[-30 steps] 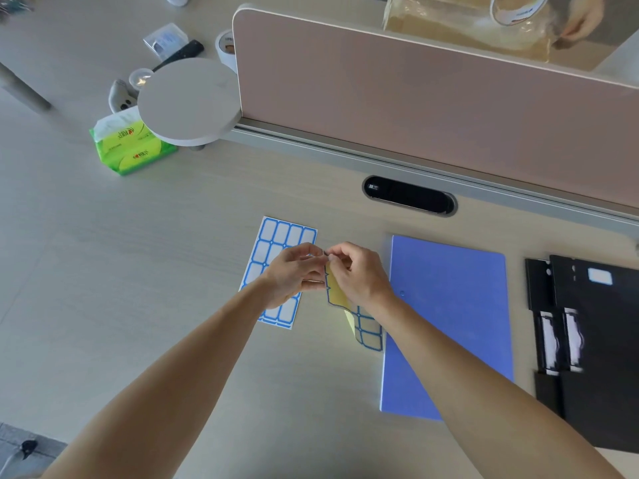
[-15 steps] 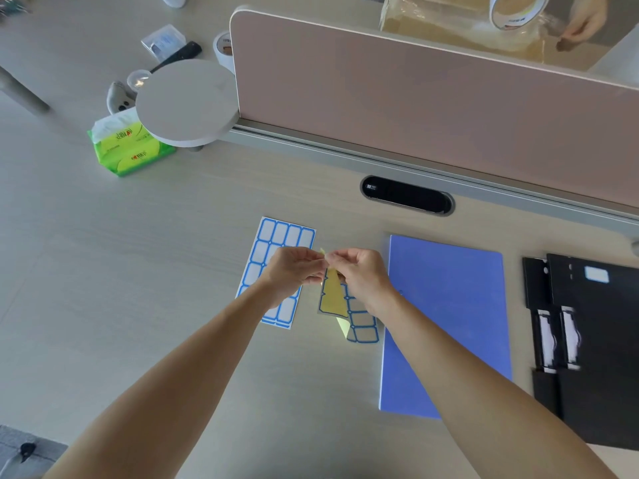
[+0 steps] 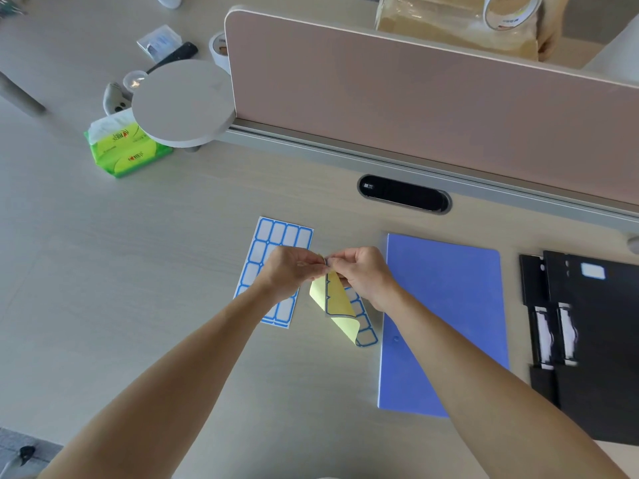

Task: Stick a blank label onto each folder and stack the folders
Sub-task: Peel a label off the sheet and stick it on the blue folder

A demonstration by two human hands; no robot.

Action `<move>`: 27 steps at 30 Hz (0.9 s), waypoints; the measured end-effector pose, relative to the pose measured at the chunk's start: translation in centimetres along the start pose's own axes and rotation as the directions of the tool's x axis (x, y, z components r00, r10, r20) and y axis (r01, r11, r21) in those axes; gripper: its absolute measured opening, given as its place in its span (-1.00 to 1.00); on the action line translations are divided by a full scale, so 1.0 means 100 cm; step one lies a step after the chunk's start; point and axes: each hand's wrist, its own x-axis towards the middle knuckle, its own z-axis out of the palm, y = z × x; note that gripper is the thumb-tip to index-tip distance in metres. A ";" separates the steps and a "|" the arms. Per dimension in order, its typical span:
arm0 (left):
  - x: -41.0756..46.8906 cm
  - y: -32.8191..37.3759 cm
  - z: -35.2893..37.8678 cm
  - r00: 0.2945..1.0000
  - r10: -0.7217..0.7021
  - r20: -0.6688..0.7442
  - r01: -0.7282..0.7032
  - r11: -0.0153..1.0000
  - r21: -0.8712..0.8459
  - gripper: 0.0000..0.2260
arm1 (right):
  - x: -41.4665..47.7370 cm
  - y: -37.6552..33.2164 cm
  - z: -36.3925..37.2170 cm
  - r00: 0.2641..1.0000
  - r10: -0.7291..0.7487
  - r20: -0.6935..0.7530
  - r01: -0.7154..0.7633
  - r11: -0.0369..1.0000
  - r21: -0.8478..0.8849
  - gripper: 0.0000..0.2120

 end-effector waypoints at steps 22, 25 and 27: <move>0.004 -0.002 0.001 0.997 -0.035 0.072 0.032 0.999 0.042 -0.87 | 0.002 0.009 -0.007 0.998 -0.059 0.025 0.063 0.981 -0.182 -0.91; 0.005 -0.005 0.001 0.997 -0.038 0.060 0.035 0.998 0.045 -0.84 | 0.003 0.008 -0.006 0.996 -0.093 0.014 0.094 0.957 -0.275 -0.88; 0.004 -0.004 0.001 0.997 -0.051 0.056 0.048 0.998 0.050 -0.84 | 0.003 0.008 -0.007 0.995 -0.099 0.017 0.100 0.947 -0.304 -0.87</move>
